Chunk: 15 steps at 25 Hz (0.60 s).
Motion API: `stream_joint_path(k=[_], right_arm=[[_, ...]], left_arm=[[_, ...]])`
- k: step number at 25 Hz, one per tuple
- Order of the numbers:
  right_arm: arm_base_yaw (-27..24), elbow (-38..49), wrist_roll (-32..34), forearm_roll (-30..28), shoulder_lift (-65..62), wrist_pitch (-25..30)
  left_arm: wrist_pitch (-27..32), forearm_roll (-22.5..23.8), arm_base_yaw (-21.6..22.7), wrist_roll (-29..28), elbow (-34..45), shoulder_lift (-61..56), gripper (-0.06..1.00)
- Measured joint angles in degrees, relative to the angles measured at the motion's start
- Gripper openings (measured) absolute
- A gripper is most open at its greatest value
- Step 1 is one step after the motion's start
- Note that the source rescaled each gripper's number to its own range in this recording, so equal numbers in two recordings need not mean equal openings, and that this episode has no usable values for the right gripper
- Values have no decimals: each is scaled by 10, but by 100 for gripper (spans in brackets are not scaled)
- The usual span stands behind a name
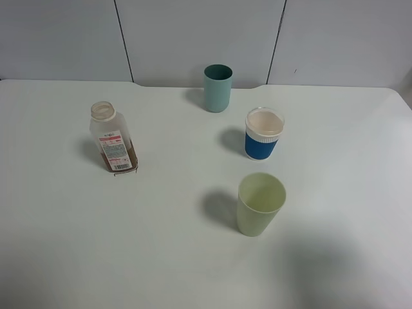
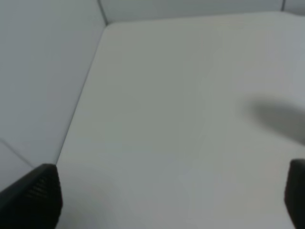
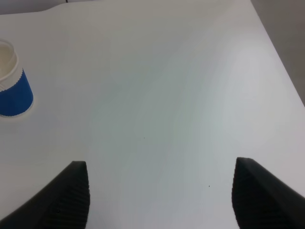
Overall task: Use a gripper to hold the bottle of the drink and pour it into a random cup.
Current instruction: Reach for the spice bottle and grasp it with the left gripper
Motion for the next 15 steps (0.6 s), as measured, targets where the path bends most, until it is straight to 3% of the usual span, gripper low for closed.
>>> stream_joint_path(k=[15], right_arm=[[0, 0, 0, 0, 0, 0]], left_arm=[[-30, 20, -103, 20, -4, 129, 90]])
